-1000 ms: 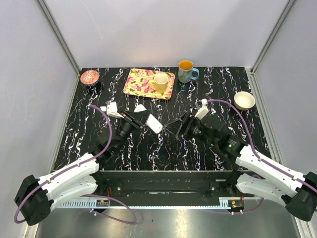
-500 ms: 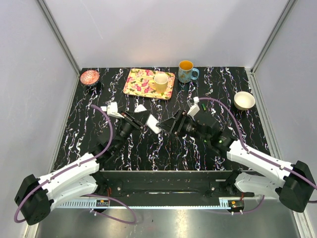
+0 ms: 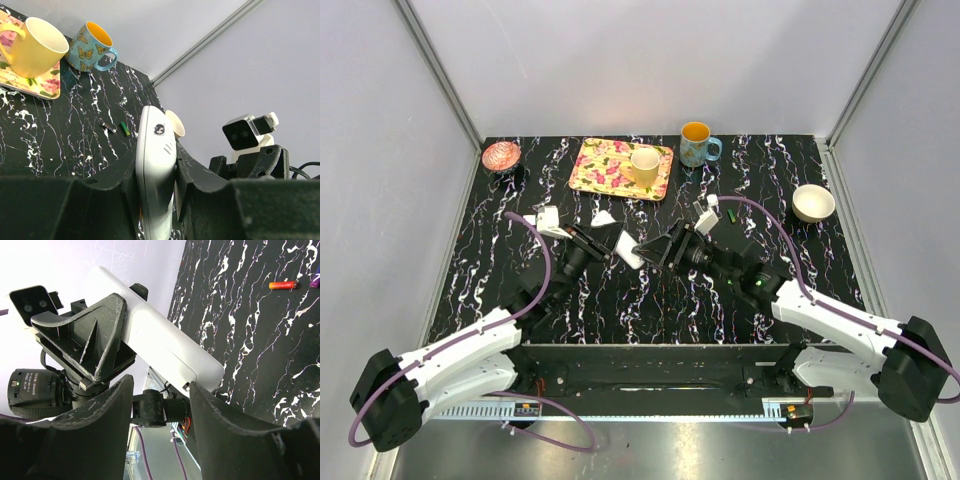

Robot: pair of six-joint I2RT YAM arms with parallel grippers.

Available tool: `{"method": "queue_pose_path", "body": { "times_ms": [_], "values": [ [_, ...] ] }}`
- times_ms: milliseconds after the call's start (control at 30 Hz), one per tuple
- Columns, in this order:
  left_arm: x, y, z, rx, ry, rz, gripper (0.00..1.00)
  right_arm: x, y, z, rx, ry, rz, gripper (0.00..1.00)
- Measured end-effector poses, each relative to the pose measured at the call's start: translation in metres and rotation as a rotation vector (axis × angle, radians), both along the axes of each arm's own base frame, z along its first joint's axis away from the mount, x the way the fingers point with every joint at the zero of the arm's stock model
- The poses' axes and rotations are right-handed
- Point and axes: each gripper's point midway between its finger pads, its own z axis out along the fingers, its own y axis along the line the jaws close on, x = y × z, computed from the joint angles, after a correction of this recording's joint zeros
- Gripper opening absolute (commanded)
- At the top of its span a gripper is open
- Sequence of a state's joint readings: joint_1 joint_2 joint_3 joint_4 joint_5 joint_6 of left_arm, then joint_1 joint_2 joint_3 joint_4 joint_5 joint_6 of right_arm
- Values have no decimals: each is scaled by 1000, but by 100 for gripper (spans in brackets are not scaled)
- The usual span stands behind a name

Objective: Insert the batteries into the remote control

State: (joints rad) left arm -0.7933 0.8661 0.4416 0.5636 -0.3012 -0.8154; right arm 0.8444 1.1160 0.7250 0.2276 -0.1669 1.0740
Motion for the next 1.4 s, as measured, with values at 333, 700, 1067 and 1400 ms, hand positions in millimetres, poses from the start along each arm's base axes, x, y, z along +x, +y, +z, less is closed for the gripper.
{"method": "queue_pose_path", "body": {
  "times_ms": [333,700,1067,1400],
  "values": [
    [2,4,1,-4,-10,24,0,2,3,-3,29,35,-12,52],
    [2,13,2,0,-16,74,0,0,5,-6,68,79,-5,54],
    [-1,10,-2,-3,-10,58,0,0,5,-7,76,82,-7,54],
    [-2,9,-5,-7,-11,54,0,0,6,-9,72,85,-7,41]
  ]
}}
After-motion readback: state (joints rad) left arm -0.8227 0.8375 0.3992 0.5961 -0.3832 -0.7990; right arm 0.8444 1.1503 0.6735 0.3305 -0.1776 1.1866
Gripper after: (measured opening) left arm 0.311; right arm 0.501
